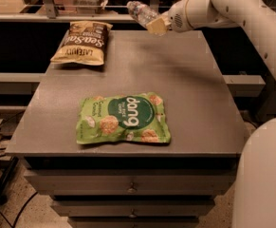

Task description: Move water bottle near brown chip bag

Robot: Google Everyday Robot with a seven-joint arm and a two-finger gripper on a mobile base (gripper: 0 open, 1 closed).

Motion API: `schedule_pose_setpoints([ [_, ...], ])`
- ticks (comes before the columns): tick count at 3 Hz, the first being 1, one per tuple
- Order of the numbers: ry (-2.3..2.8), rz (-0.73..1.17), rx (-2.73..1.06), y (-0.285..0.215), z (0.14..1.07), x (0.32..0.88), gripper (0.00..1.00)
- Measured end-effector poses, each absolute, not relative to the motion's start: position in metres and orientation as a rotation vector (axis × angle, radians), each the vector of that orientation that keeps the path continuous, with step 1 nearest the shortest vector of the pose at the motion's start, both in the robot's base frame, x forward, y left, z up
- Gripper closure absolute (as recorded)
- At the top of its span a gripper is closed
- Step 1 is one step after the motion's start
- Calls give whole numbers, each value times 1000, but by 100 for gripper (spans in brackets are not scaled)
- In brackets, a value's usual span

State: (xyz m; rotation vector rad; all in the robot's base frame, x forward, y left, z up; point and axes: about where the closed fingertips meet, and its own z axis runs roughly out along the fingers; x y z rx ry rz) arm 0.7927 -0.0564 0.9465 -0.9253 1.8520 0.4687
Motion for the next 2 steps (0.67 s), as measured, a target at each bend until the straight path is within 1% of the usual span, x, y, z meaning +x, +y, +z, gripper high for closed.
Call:
schedule_pose_setpoints([
  [1,1878,572,-1021,-13,924,772,97],
  [2,1929,610,-1043,2,900,761,75],
])
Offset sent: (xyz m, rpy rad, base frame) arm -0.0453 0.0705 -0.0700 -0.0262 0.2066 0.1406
